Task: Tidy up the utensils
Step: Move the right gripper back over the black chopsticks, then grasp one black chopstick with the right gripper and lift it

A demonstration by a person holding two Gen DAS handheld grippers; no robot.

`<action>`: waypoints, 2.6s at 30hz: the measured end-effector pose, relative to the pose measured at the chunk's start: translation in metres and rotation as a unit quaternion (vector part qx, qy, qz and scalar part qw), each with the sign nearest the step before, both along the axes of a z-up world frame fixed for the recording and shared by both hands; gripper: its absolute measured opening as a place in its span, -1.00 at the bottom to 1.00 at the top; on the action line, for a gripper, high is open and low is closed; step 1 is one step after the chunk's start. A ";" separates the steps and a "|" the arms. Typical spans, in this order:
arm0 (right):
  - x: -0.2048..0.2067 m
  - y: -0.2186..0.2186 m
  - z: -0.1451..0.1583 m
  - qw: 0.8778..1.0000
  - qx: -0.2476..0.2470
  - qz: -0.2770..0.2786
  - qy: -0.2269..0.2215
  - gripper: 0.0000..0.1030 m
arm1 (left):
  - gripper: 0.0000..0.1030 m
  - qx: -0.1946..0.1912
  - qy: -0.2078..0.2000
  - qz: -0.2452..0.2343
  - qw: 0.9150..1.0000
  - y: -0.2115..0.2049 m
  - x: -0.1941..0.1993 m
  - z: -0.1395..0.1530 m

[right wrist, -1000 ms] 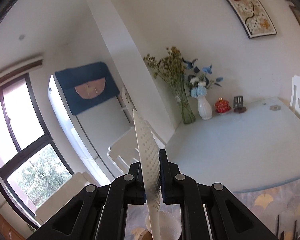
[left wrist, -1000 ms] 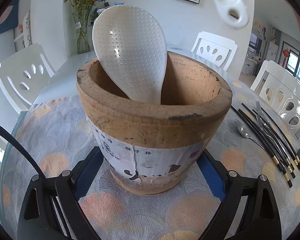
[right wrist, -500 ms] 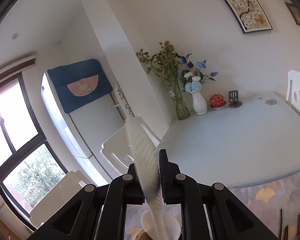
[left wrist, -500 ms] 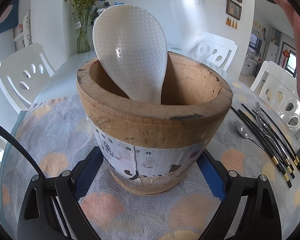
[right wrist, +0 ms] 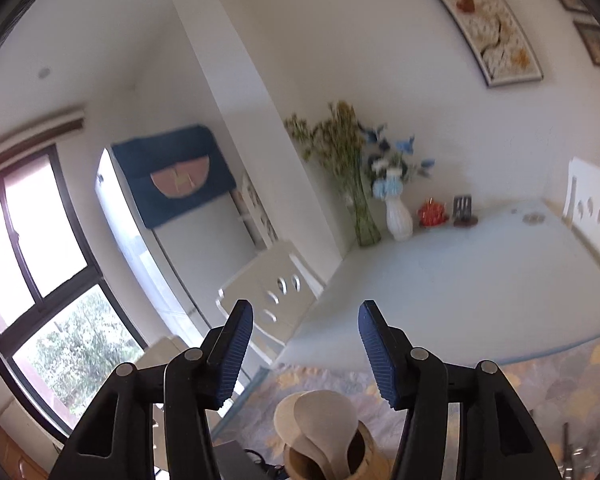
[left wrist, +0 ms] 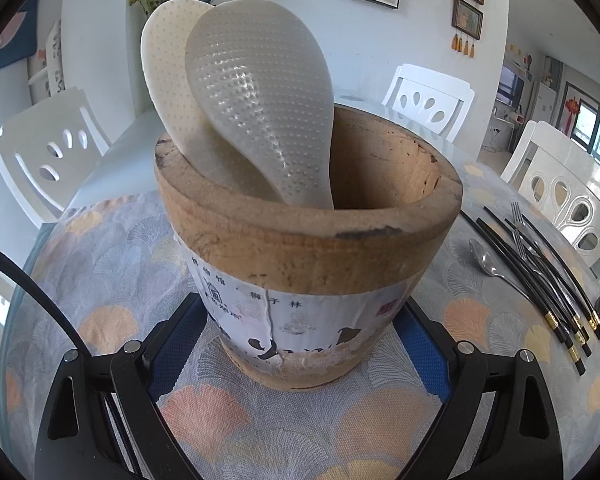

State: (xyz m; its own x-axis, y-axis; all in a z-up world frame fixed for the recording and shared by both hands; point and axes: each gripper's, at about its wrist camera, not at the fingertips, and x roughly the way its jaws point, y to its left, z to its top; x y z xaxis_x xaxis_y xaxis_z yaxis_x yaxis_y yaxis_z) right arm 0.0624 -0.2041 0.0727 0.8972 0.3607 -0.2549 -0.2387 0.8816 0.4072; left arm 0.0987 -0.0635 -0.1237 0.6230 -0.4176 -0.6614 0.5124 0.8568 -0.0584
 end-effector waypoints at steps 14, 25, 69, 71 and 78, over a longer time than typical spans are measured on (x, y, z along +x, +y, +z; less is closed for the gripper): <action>-0.157 -0.057 0.098 0.985 -0.082 -0.107 -0.103 0.45 | 0.81 0.003 -0.001 0.001 1.000 0.000 0.001 0.000; -0.163 -0.116 -0.026 0.967 -0.095 -0.184 0.147 0.34 | 0.81 0.016 -0.009 0.004 1.000 -0.004 -0.002 0.001; -0.085 -0.235 -0.171 0.916 -0.056 -0.140 0.371 -0.91 | 0.81 0.025 0.007 0.003 1.000 -0.005 0.003 -0.002; -0.089 -0.223 -0.154 0.926 -0.065 -0.141 0.344 -0.91 | 0.81 0.024 0.008 0.003 1.000 -0.005 0.003 -0.003; -0.087 -0.182 -0.096 0.953 -0.096 -0.151 0.243 -0.91 | 0.81 0.020 0.008 0.002 1.000 -0.005 0.002 -0.002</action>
